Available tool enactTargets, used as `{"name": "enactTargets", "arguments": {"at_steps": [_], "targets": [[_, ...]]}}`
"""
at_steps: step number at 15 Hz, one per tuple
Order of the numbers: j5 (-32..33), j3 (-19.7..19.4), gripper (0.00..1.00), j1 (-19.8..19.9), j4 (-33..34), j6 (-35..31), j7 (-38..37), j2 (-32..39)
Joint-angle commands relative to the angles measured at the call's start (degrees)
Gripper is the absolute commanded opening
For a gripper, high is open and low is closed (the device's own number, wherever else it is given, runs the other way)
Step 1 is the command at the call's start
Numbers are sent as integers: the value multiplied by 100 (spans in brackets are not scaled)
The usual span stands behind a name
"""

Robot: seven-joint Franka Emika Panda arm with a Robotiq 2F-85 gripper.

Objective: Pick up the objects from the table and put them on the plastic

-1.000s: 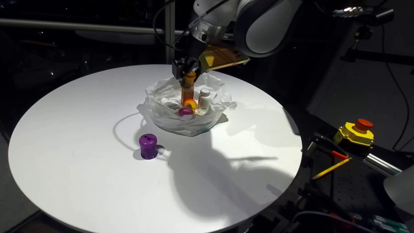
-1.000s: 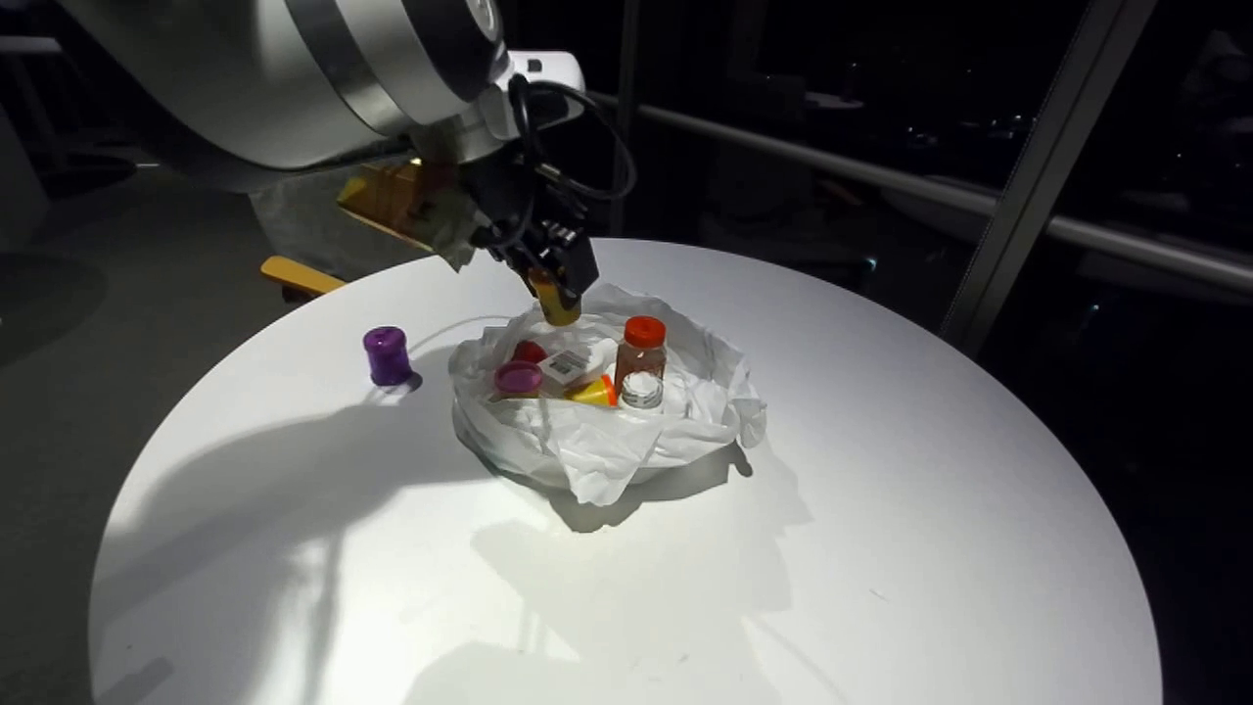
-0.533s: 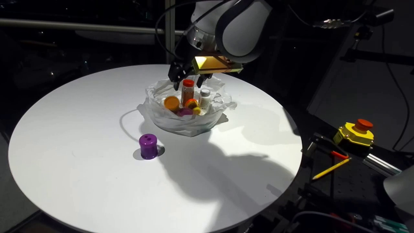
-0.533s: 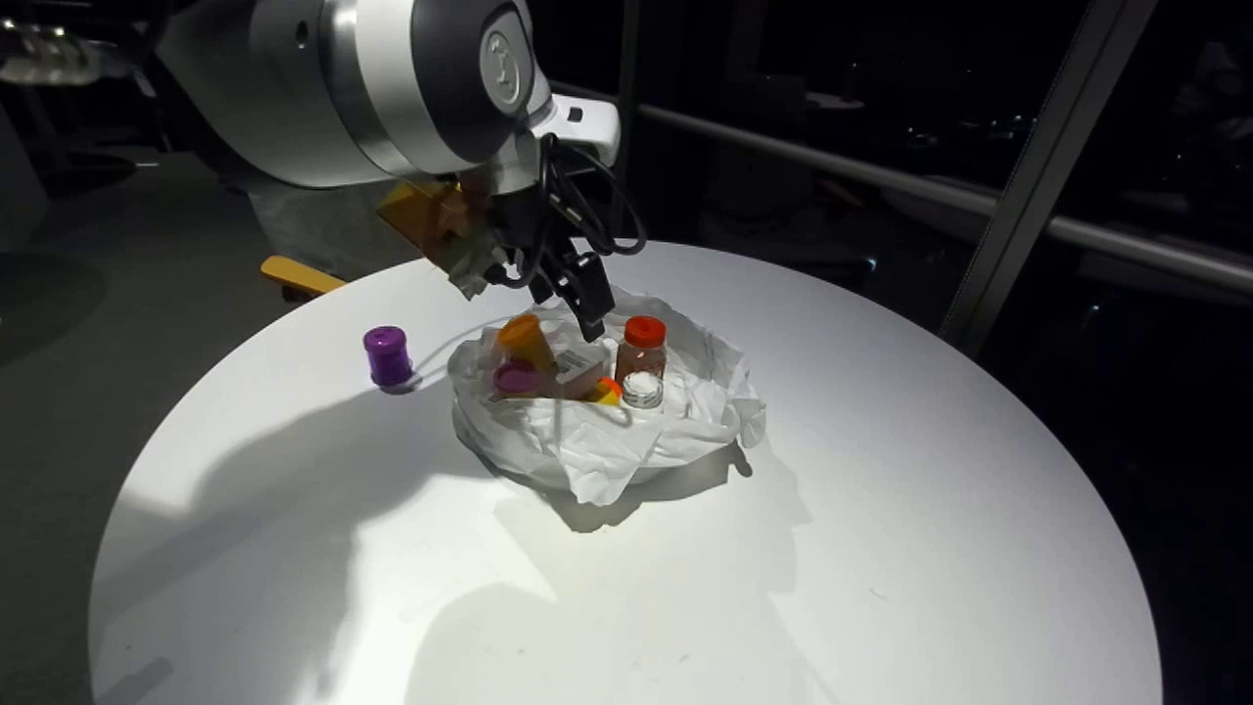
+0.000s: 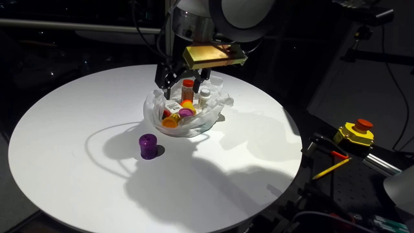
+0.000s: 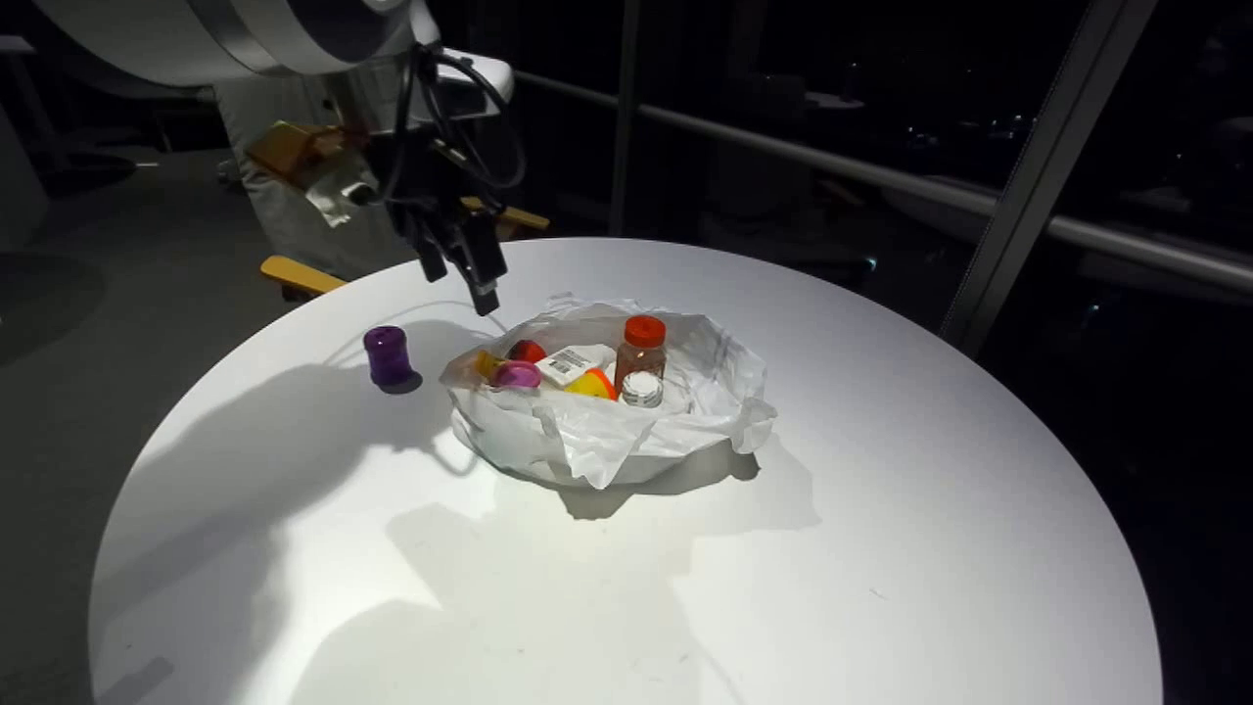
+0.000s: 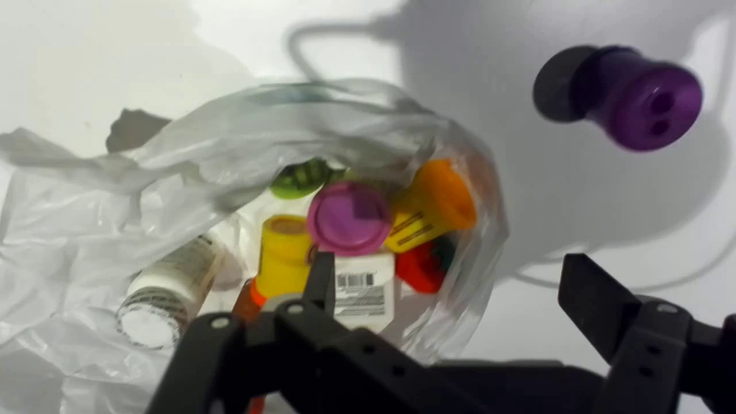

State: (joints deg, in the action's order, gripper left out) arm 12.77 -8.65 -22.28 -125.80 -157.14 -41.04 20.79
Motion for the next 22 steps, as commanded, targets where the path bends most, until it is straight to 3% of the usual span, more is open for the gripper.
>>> {"name": "enactTargets", "arguments": {"at_steps": [1, 4, 8, 14, 19, 20, 21, 22], "targets": [[-163, 555, 100, 70, 234, 527, 147, 124], [-283, 1013, 100, 169, 446, 280, 519, 482], [-591, 1332, 100, 135, 748, 132, 901, 945], [-537, 1028, 100, -186, 1423, 150, 960, 1736], [-587, 818, 100, -227, 1834, 107, 1004, 2105], [-592, 785, 92, -230, 1891, 134, 1005, 2128], [-581, 749, 74, -241, 1914, 178, 1018, 2130], [-557, 698, 68, -263, 1948, 202, 1019, 2140]]}}
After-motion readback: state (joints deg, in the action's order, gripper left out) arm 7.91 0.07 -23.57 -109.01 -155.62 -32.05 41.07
